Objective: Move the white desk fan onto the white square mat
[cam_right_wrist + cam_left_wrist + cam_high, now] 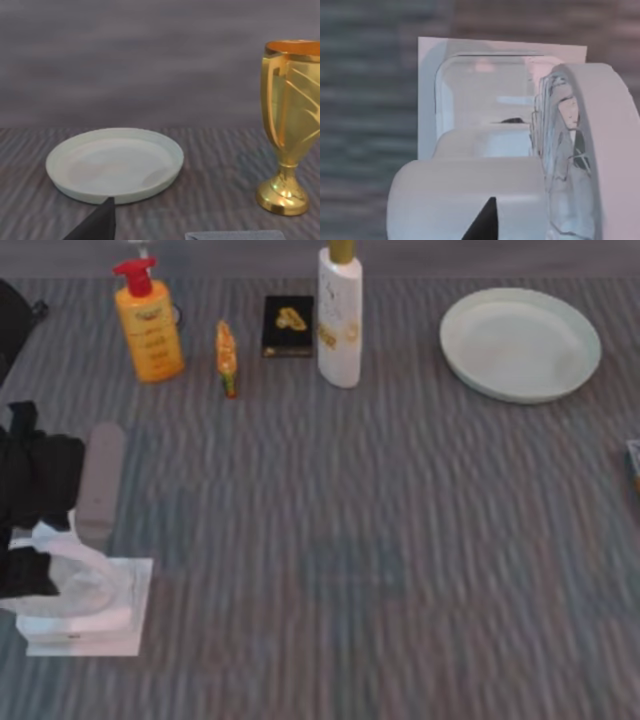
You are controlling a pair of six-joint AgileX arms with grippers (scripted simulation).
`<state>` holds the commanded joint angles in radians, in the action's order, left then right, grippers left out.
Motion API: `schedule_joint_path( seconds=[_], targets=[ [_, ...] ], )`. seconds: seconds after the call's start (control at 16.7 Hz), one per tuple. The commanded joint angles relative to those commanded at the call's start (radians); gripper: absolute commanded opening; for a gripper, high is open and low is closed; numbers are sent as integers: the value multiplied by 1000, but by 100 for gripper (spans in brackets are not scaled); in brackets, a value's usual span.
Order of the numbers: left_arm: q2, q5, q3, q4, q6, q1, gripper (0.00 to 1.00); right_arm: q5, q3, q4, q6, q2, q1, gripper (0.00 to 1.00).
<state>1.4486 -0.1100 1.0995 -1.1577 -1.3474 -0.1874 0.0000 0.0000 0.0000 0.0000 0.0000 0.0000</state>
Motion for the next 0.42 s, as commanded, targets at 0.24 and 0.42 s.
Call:
schedule_joint_path(
  seconds=[0.24,0.42],
  targets=[
    [0,0,0,0,0,0,100,0,0,0,0,0,0,100],
    [0,0,0,0,0,0,100,0,0,0,0,0,0,100]
  ],
)
